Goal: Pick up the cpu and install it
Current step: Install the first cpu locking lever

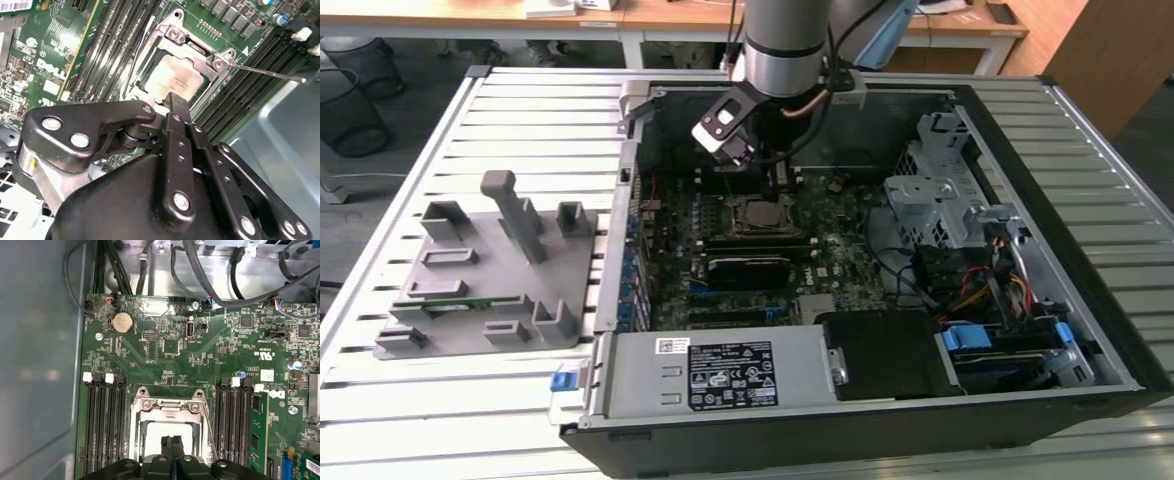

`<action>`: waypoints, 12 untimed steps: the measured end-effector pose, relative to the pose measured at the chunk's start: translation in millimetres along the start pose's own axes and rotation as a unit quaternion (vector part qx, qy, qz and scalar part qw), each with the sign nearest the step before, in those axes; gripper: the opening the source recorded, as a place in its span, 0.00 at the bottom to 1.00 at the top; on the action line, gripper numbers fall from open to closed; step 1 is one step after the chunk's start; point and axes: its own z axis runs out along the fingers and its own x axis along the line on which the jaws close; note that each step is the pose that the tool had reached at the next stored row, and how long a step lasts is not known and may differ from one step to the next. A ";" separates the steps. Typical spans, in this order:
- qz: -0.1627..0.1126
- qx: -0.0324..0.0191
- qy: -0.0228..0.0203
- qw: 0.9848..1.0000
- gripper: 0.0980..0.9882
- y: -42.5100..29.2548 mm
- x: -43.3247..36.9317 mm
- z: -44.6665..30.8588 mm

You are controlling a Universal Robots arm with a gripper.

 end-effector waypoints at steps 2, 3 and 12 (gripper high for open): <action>0.000 0.000 0.000 1.000 0.01 0.1 0.0 -3.3; 0.000 0.000 0.000 1.000 0.01 0.2 0.1 -5.1; 0.000 0.000 0.000 1.000 0.01 0.6 0.3 -19.2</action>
